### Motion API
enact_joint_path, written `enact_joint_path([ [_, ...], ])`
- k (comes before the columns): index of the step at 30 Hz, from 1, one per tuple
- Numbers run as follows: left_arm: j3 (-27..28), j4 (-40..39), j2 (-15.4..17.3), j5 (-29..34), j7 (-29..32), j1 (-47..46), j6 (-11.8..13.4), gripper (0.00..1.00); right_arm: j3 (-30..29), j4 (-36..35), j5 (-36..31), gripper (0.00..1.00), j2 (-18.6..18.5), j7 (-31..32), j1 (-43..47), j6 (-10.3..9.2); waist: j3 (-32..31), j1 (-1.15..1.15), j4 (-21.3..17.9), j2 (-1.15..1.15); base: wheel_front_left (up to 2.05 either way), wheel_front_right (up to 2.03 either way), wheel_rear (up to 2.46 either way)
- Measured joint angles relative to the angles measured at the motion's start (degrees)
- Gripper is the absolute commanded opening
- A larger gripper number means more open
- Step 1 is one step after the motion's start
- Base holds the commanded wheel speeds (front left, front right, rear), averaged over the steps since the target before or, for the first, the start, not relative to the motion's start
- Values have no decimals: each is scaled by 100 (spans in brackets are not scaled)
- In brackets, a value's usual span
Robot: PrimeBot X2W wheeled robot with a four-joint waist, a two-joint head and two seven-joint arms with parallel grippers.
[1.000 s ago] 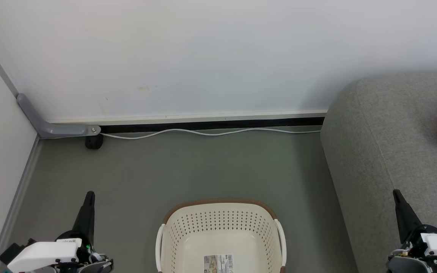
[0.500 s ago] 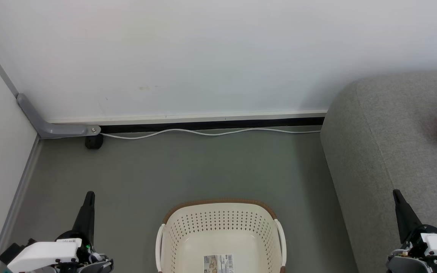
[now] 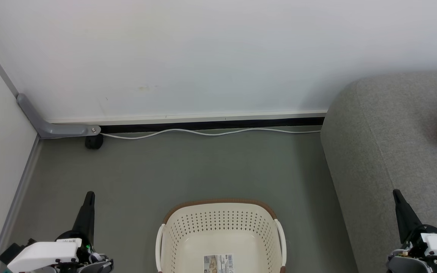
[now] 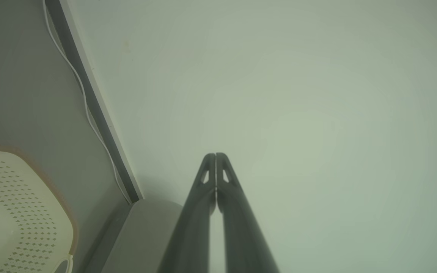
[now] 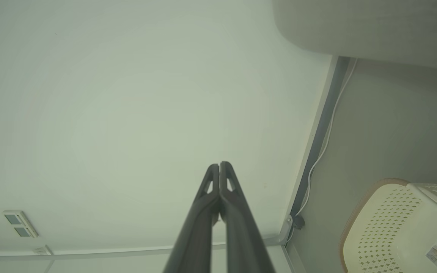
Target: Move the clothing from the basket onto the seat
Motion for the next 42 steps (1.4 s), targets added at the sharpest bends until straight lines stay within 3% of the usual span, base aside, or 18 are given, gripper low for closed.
enact_joint_path([
  [42,0,0,0,0,0,0,0,0,-4,0,0,0,3,1,-1,0,0,0,0,0,0,0,0],
])
